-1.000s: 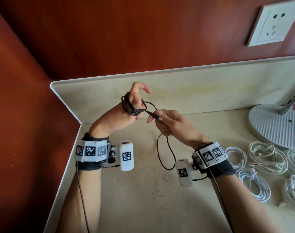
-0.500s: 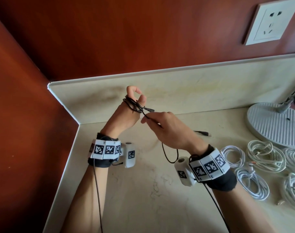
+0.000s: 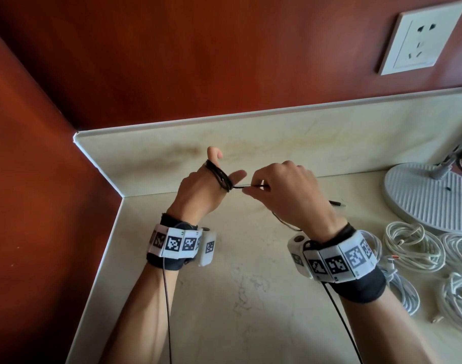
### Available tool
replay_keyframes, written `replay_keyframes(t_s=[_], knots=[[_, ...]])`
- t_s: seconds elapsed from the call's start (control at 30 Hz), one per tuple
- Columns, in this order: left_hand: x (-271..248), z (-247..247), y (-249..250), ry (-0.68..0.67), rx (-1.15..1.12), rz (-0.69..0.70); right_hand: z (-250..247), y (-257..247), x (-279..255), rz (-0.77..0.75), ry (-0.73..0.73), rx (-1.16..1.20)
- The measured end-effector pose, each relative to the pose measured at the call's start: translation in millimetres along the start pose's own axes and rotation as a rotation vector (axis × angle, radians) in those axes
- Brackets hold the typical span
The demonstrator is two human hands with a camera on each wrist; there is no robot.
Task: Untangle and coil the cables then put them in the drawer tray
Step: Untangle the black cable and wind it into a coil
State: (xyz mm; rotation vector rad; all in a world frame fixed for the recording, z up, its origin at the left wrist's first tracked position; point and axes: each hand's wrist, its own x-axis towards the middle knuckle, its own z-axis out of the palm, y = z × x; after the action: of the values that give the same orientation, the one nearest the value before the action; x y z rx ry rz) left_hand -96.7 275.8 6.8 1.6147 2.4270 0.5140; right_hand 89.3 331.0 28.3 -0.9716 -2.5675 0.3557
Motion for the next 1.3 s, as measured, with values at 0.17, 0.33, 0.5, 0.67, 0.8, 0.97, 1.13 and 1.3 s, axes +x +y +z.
replay_keyframes(t_s=[0.17, 0.33, 0.5, 0.67, 0.8, 0.97, 1.13, 1.3], knots=[[-4.6, 8.0, 4.6, 0.016, 0.152, 0.073, -7.6, 9.5, -0.6, -0.101, -0.038, 0.085], [-4.4, 7.5, 6.5, -0.065, 0.131, 0.195, -9.2, 14.0, 3.1, -0.245, 0.022, 0.254], [-12.8, 2.4, 9.8, -0.291, 0.027, 0.241, -13.0, 27.2, 3.7, -0.229, 0.175, 0.216], [-23.7, -6.9, 23.7, -0.381, -0.17, 0.304, -7.9, 47.1, 7.7, -0.142, 0.201, 0.525], [-31.0, -9.8, 31.8, -0.484, -0.207, 0.34, -10.7, 51.5, 7.2, -0.153, 0.075, 0.822], [-39.7, -9.1, 41.2, -0.691, -0.22, 0.402, -9.3, 51.4, 9.9, -0.219, 0.12, 0.882], [-51.6, -22.5, 53.7, -0.676, -0.274, 0.512, 2.8, 57.1, 11.8, -0.174, -0.017, 1.023], [-56.4, -35.8, 50.3, -0.501, -0.208, 0.485, 19.2, 55.9, 12.5, -0.152, -0.049, 1.239]])
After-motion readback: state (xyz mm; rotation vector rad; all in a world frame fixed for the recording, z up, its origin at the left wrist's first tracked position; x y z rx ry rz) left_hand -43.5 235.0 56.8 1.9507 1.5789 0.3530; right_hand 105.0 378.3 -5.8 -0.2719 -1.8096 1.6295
